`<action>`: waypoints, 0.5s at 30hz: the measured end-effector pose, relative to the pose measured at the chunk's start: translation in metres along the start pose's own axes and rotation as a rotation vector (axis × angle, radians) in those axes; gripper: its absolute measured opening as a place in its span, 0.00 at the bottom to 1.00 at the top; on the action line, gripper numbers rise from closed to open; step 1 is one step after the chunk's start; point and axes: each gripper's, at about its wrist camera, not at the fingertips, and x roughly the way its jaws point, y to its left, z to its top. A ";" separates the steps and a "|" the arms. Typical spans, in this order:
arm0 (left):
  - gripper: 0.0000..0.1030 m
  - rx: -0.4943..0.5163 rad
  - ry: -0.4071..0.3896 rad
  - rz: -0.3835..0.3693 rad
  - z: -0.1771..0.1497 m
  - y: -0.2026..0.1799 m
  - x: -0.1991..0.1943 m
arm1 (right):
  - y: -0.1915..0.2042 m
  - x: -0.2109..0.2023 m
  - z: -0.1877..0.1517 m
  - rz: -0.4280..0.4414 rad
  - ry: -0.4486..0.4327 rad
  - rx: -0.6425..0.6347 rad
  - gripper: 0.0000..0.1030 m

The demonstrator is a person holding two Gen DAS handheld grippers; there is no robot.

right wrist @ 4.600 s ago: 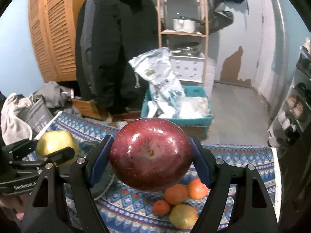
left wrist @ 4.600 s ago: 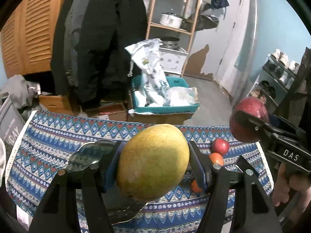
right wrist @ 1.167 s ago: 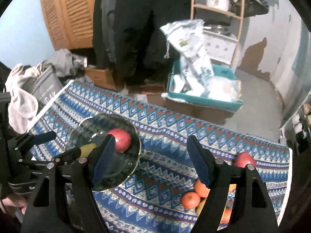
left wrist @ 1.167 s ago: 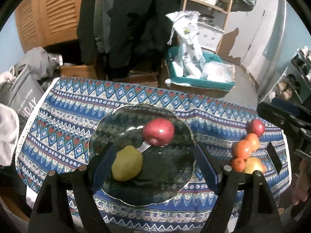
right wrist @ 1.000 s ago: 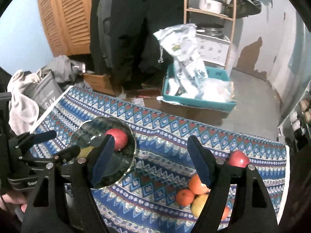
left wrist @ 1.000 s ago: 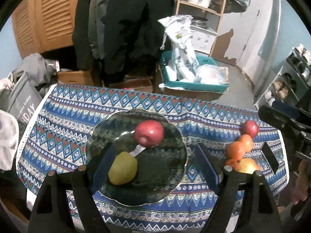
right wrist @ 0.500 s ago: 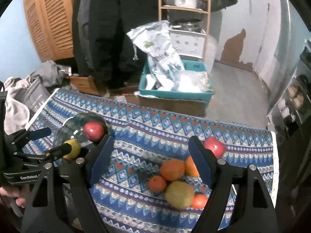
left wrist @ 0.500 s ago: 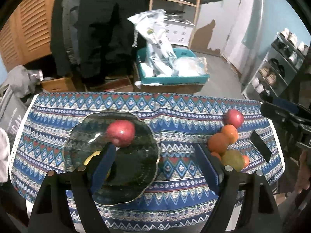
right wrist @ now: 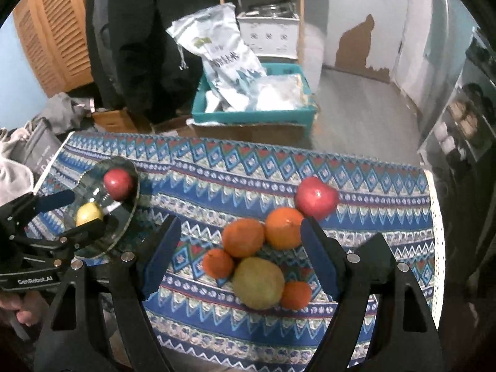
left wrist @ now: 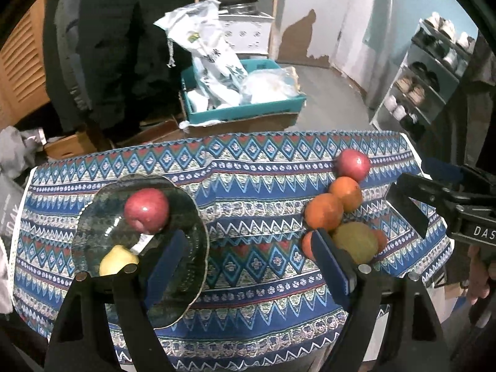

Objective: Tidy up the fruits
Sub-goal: 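Open both tools and withdraw them from the bowl toward the fruit cluster, then grasp the speckled yellow pear with the right tool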

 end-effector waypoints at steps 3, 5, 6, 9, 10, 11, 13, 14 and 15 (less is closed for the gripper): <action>0.82 0.013 0.022 -0.003 0.000 -0.005 0.009 | -0.007 0.003 -0.006 -0.005 0.012 0.005 0.78; 0.82 0.019 0.037 -0.010 -0.001 -0.008 0.015 | -0.012 0.006 -0.010 -0.010 0.025 0.010 0.78; 0.82 0.022 0.042 -0.011 -0.001 -0.011 0.017 | -0.013 0.008 -0.012 -0.011 0.031 0.011 0.78; 0.82 0.040 0.057 -0.006 -0.002 -0.016 0.026 | -0.020 0.015 -0.019 -0.014 0.057 0.014 0.78; 0.82 0.048 0.068 -0.002 -0.003 -0.019 0.030 | -0.023 0.018 -0.021 -0.015 0.066 0.014 0.78; 0.82 0.053 0.075 -0.001 -0.003 -0.020 0.033 | -0.025 0.021 -0.023 -0.016 0.078 0.015 0.78; 0.82 0.065 0.087 -0.001 -0.005 -0.023 0.041 | -0.029 0.028 -0.027 -0.015 0.100 0.018 0.78; 0.82 0.073 0.094 0.003 -0.006 -0.025 0.045 | -0.030 0.031 -0.029 -0.013 0.111 0.018 0.78; 0.82 0.080 0.103 0.010 -0.008 -0.026 0.050 | -0.031 0.035 -0.032 -0.009 0.122 0.019 0.78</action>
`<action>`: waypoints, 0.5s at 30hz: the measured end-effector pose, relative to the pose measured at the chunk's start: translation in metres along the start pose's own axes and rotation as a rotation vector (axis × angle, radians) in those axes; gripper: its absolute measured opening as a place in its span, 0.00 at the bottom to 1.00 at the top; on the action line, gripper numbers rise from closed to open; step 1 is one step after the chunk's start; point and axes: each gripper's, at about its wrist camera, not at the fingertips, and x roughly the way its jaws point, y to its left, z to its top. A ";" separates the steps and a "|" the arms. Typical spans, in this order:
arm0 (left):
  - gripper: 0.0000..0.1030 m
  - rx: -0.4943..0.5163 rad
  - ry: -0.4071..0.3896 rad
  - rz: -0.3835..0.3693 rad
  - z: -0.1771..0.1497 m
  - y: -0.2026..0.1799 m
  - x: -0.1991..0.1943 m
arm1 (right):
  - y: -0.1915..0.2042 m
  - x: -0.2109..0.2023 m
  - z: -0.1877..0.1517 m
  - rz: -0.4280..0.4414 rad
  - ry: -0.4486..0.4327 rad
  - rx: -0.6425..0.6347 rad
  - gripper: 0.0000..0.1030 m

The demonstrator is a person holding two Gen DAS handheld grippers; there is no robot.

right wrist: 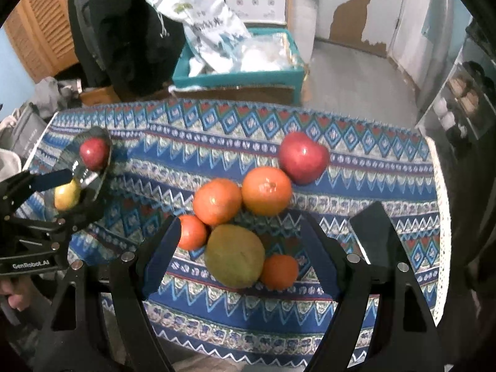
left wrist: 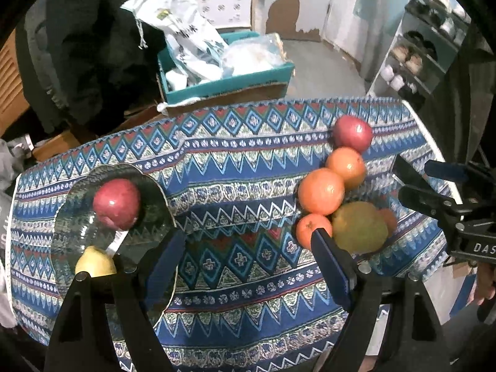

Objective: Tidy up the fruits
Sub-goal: 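Grasp the speckled yellow pear with the right tool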

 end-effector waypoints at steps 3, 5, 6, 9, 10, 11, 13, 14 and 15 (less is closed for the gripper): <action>0.82 0.002 0.042 0.010 -0.004 -0.001 0.016 | -0.001 0.012 -0.005 0.007 0.036 -0.006 0.78; 0.82 0.005 0.061 0.012 -0.007 -0.001 0.022 | 0.000 0.022 -0.010 0.014 0.063 -0.017 0.78; 0.82 0.010 0.069 0.015 -0.008 -0.002 0.025 | 0.000 0.027 -0.012 0.018 0.078 -0.022 0.78; 0.82 0.023 0.084 0.020 -0.012 -0.003 0.033 | 0.003 0.044 -0.018 0.027 0.124 -0.042 0.78; 0.82 0.026 0.089 0.020 -0.013 -0.003 0.036 | 0.003 0.048 -0.020 0.027 0.133 -0.049 0.78; 0.82 0.029 0.096 0.020 -0.014 -0.004 0.040 | 0.004 0.052 -0.021 0.029 0.146 -0.058 0.78; 0.82 0.031 0.111 0.024 -0.017 -0.004 0.046 | 0.006 0.060 -0.024 0.033 0.167 -0.070 0.78; 0.82 0.032 0.116 0.023 -0.018 -0.004 0.049 | 0.006 0.063 -0.025 0.033 0.177 -0.075 0.78; 0.82 0.033 0.122 0.020 -0.019 -0.004 0.050 | 0.006 0.067 -0.026 0.035 0.186 -0.080 0.78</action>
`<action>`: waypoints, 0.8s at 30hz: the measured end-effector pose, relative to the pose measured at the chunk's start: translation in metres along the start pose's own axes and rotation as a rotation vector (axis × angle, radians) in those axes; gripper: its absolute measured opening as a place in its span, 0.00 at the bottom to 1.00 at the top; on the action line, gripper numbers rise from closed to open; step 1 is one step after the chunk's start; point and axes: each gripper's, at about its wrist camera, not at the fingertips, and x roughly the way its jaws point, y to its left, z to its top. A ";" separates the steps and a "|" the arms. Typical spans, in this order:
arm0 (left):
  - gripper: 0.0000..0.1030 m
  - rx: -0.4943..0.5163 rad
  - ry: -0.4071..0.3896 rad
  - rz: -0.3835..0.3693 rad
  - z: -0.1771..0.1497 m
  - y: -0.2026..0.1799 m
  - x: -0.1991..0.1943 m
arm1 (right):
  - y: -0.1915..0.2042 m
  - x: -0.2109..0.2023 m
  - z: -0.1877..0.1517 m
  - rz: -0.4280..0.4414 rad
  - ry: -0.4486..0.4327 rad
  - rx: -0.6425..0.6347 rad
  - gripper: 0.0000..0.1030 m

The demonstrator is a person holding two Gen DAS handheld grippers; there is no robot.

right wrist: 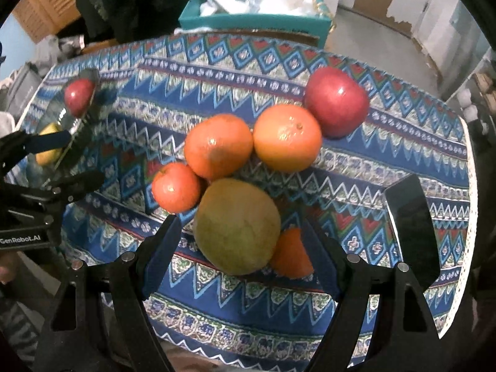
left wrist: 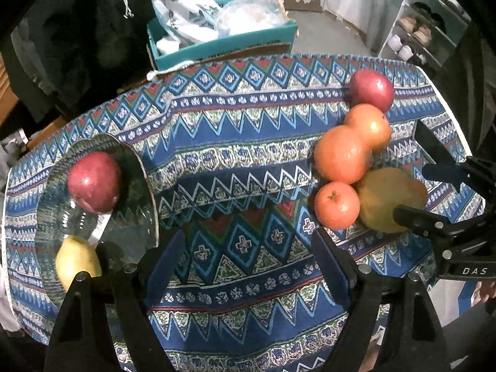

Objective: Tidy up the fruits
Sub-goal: 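Grasp the speckled yellow pear with the right tool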

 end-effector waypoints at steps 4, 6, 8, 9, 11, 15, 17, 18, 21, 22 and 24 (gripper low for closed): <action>0.82 -0.002 0.025 -0.015 -0.003 0.001 0.008 | 0.001 0.014 0.001 0.012 0.027 -0.017 0.78; 0.82 -0.004 0.030 -0.013 -0.002 0.001 0.010 | 0.002 0.023 0.001 0.011 0.041 -0.029 0.78; 0.82 -0.003 0.031 -0.013 -0.002 0.000 0.011 | 0.004 0.030 0.001 0.001 0.047 -0.047 0.78; 0.82 -0.002 0.031 -0.014 -0.002 0.000 0.011 | 0.005 0.033 0.002 -0.003 0.048 -0.059 0.78; 0.82 0.001 0.029 -0.016 -0.001 -0.001 0.010 | 0.006 0.037 0.002 -0.002 0.048 -0.070 0.77; 0.82 0.001 0.030 -0.027 0.001 -0.002 0.011 | 0.013 0.045 0.002 -0.014 0.052 -0.114 0.74; 0.82 0.000 0.030 -0.033 0.002 -0.003 0.012 | 0.013 0.044 0.002 -0.014 0.045 -0.111 0.73; 0.82 -0.001 0.030 -0.037 0.004 -0.005 0.012 | 0.013 0.044 0.002 -0.011 0.042 -0.107 0.73; 0.82 0.001 0.027 -0.055 0.007 -0.009 0.012 | 0.008 0.037 -0.001 -0.012 0.017 -0.082 0.73; 0.82 0.003 0.027 -0.059 0.008 -0.011 0.012 | 0.005 0.033 -0.001 -0.010 0.006 -0.070 0.73; 0.82 0.005 0.027 -0.069 0.011 -0.017 0.014 | -0.002 0.022 -0.002 -0.003 -0.025 -0.038 0.73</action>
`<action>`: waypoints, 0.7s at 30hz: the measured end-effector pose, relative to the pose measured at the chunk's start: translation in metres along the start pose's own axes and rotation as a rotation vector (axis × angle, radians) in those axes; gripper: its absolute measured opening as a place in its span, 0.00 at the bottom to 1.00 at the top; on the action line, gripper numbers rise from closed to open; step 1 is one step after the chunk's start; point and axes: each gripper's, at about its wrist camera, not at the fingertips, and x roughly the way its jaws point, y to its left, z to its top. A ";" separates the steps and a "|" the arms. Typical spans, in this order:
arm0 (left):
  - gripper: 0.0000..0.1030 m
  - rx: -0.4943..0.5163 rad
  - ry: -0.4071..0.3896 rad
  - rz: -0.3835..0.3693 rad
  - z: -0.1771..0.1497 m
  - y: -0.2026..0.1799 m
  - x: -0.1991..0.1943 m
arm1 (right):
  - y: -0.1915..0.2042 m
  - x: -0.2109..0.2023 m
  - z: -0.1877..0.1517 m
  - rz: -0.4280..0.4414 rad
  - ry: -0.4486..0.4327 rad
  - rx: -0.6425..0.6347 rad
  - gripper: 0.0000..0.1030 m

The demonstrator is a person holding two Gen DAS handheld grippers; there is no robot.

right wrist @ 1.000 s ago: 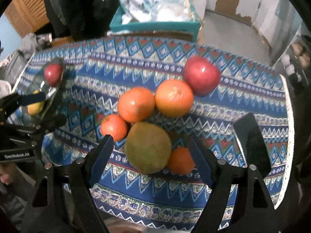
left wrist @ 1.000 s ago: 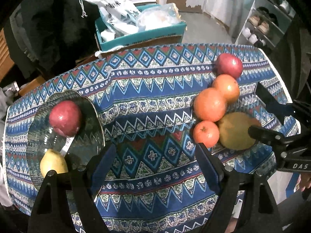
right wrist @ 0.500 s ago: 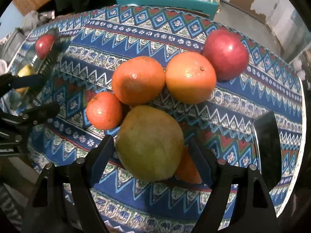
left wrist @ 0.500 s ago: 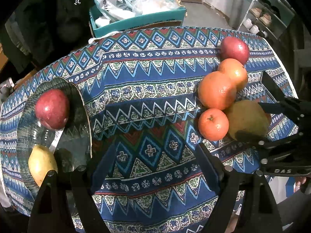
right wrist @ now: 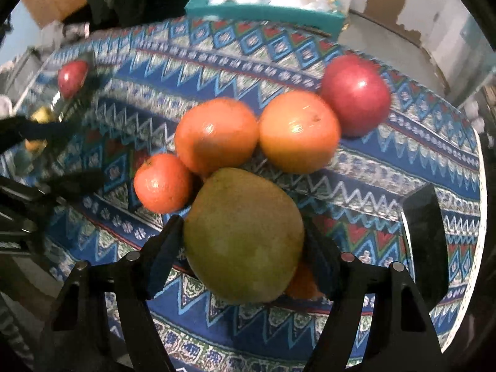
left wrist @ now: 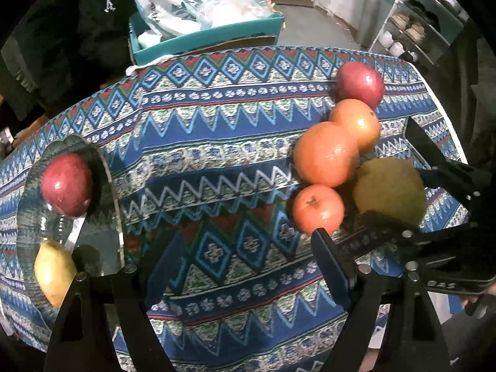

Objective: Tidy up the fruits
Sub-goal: 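Grasp the speckled yellow pear with the right tool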

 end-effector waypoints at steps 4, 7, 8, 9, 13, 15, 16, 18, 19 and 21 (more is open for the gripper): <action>0.82 0.007 0.007 -0.023 0.004 -0.012 0.006 | -0.017 -0.024 0.000 -0.019 -0.061 0.063 0.73; 0.82 0.008 0.018 -0.034 0.007 -0.021 0.013 | -0.032 -0.036 -0.002 -0.035 -0.104 0.125 0.73; 0.82 0.008 0.023 -0.041 0.008 -0.024 0.016 | -0.039 -0.041 -0.003 -0.039 -0.122 0.148 0.73; 0.82 0.008 0.028 -0.046 0.008 -0.027 0.018 | -0.037 -0.042 -0.004 -0.041 -0.131 0.161 0.73; 0.82 0.015 0.046 -0.049 0.011 -0.036 0.028 | -0.055 -0.048 -0.006 -0.047 -0.154 0.216 0.73; 0.82 0.014 0.054 -0.052 0.013 -0.039 0.033 | -0.061 -0.048 -0.008 -0.048 -0.158 0.237 0.73; 0.82 0.011 0.058 -0.054 0.013 -0.041 0.035 | -0.064 -0.048 -0.009 -0.046 -0.158 0.247 0.73; 0.82 0.000 0.065 -0.059 0.014 -0.043 0.040 | -0.068 -0.045 -0.010 -0.044 -0.158 0.257 0.73; 0.82 -0.007 0.065 -0.063 0.014 -0.043 0.042 | -0.068 -0.044 -0.010 -0.044 -0.158 0.261 0.73; 0.82 -0.017 0.065 -0.065 0.014 -0.043 0.046 | -0.071 -0.043 -0.009 -0.039 -0.158 0.270 0.73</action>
